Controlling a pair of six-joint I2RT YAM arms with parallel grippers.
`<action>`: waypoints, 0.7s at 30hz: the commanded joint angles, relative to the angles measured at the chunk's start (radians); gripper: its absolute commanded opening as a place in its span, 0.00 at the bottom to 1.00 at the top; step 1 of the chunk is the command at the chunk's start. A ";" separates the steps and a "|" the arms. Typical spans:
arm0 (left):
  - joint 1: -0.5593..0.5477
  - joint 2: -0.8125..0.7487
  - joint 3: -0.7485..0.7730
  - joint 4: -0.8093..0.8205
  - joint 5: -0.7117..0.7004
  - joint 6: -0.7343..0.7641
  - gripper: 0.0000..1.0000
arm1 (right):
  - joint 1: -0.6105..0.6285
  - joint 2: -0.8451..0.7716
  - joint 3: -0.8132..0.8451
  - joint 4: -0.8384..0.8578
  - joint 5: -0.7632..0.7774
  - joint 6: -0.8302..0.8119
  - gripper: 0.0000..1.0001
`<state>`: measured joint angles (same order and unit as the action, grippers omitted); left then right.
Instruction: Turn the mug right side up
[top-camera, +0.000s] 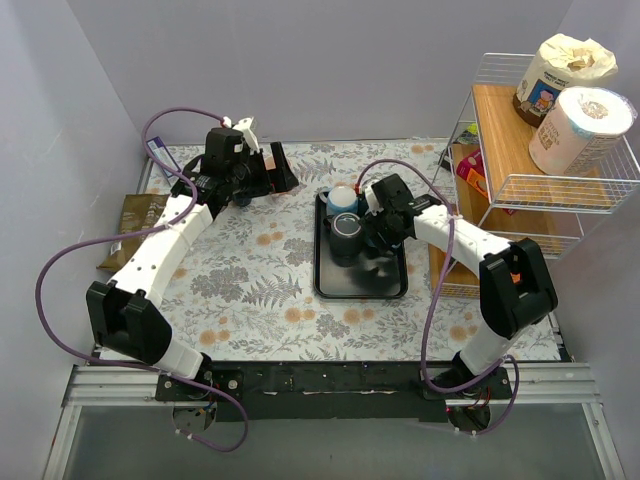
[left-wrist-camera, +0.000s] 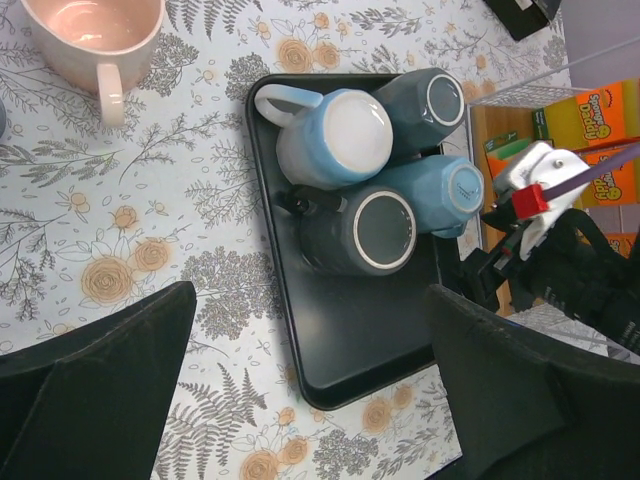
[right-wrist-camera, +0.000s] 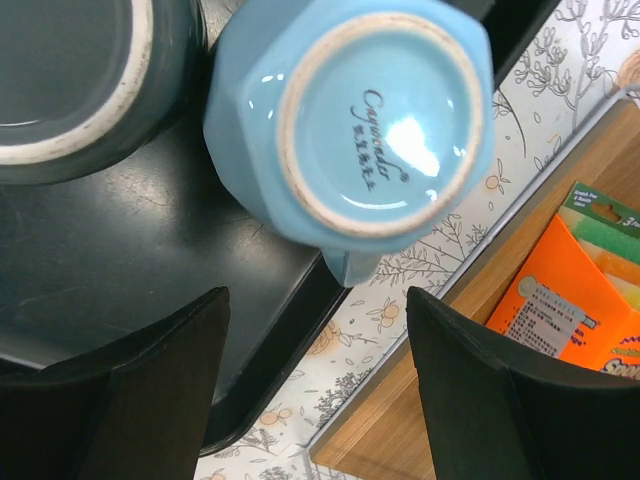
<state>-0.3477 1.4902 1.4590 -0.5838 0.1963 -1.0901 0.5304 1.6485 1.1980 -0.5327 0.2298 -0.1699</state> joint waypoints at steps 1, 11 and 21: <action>0.004 -0.071 -0.012 -0.010 0.026 0.004 0.98 | -0.010 0.043 -0.012 0.083 0.000 -0.100 0.77; 0.004 -0.088 -0.022 -0.024 0.017 0.006 0.98 | -0.041 0.046 -0.057 0.189 -0.081 -0.157 0.69; 0.004 -0.093 -0.037 -0.024 0.014 -0.005 0.98 | -0.053 0.028 -0.089 0.241 -0.081 -0.140 0.37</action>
<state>-0.3477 1.4540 1.4353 -0.5987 0.2058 -1.0935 0.4870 1.7073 1.1213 -0.3439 0.1677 -0.3172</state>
